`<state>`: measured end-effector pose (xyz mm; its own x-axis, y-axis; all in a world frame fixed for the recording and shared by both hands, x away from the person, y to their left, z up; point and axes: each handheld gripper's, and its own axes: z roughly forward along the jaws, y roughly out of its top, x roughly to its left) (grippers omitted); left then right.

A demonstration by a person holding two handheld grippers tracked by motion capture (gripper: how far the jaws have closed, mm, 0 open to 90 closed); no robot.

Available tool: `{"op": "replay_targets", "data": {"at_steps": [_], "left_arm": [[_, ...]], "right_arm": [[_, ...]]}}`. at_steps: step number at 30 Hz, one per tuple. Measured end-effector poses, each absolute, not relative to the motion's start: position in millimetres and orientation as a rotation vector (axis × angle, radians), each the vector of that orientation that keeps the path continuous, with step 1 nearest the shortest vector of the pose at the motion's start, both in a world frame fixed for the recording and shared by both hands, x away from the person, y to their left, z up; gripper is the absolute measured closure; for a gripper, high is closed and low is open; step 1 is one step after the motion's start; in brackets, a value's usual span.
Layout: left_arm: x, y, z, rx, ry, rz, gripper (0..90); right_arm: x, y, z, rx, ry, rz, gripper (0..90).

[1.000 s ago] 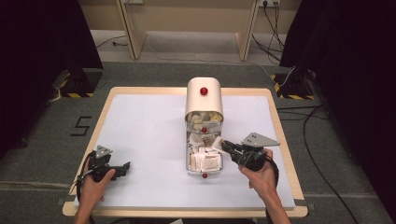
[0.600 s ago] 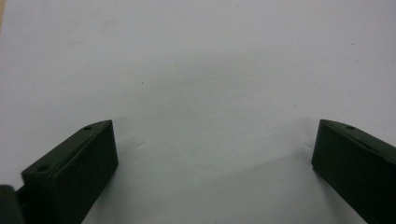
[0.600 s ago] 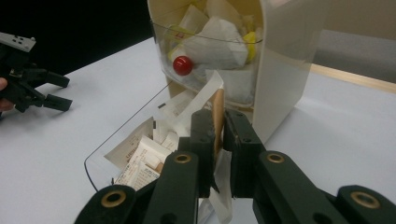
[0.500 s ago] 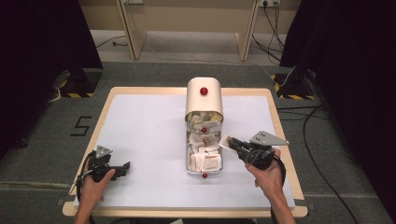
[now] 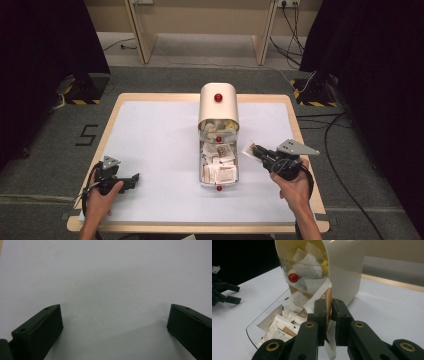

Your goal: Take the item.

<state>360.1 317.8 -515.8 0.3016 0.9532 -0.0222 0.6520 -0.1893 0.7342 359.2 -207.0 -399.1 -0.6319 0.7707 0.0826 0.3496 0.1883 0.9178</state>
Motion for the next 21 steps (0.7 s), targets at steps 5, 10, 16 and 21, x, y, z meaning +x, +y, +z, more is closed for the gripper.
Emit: {"op": "replay_targets", "data": {"at_steps": [5, 10, 16, 21], "left_arm": [[360.1, 317.8, -515.8, 1.927, 1.426, 0.598, 0.0], [360.1, 317.8, -515.8, 1.927, 1.426, 0.598, 0.0], [360.1, 317.8, -515.8, 1.927, 1.426, 0.598, 0.0], [360.1, 317.8, -515.8, 1.927, 1.426, 0.598, 0.0]], "right_arm": [[360.9, -212.9, -400.5, 1.073, 2.055, 1.425, 82.7], [362.4, -219.9, -401.6, 1.096, 2.042, 1.416, 82.6], [363.7, -226.0, -402.4, 1.112, 2.026, 1.41, 82.5], [364.8, -230.3, -403.6, 1.128, 2.018, 1.402, 82.5]]}}
